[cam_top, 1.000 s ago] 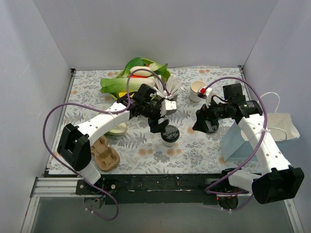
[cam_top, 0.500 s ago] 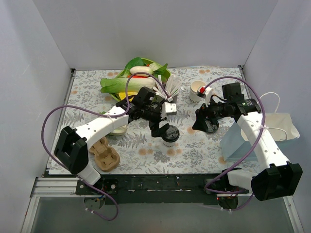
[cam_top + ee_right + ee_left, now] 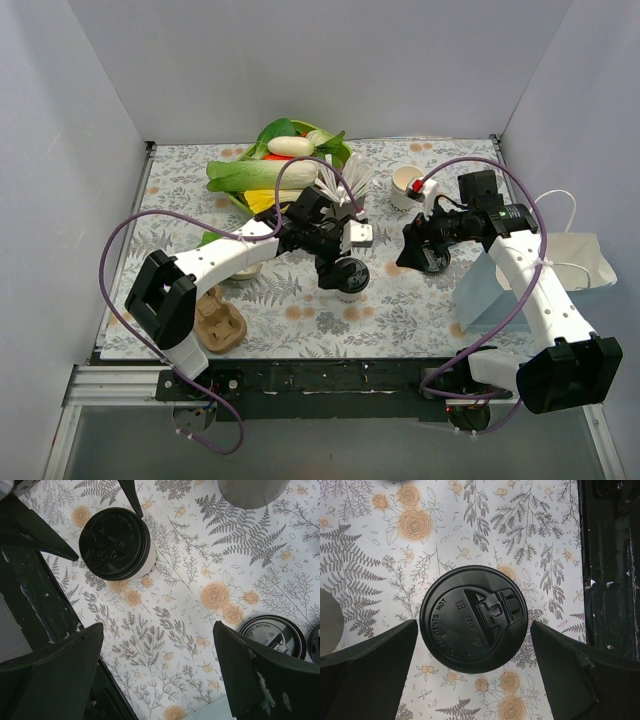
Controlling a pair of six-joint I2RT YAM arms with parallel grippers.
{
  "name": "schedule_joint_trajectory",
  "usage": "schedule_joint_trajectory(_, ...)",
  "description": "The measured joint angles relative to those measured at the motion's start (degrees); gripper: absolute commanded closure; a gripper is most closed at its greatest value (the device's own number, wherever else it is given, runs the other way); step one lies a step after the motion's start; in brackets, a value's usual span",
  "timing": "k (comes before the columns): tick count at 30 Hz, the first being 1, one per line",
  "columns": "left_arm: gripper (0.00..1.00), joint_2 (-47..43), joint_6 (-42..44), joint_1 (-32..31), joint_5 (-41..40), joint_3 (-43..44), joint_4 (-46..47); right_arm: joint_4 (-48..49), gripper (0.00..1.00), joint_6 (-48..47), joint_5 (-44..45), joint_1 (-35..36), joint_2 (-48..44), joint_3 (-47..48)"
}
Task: Pack the takeout coffee
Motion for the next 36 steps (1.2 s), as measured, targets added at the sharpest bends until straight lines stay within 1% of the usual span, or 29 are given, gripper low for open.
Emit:
schedule_joint_trajectory(7, 0.02, 0.8, 0.9, -0.7, -0.1, 0.0, 0.1, 0.2, 0.02, 0.0, -0.2, -0.3, -0.2, -0.9)
schedule_joint_trajectory(11, 0.05, 0.8, 1.0, -0.7, -0.2, 0.0, 0.3, 0.3, 0.02, 0.0, -0.2, -0.5, -0.4, -1.1)
schedule_joint_trajectory(17, 0.11, 1.0, 1.2, -0.7, -0.2, 0.0, 0.4, 0.4, 0.02, 0.0, -0.2, -0.7, -0.4, -1.5)
schedule_joint_trajectory(25, 0.28, 1.3, 1.6, -0.9, -0.7, 0.0, 1.0, 0.4, 0.02, 0.1, -0.2, -0.7, -0.4, -1.5)
schedule_joint_trajectory(29, 0.33, 1.0, 1.4, -1.0, -1.3, 0.0, 1.0, 0.4, 0.02, 0.2, -0.2, -0.7, -0.4, -1.5)
schedule_joint_trajectory(36, 0.34, -2.1, 0.3, -0.8, -4.3, -0.9, 0.0, 0.4, 0.02, 0.2, -0.2, -0.7, -0.3, -1.5)
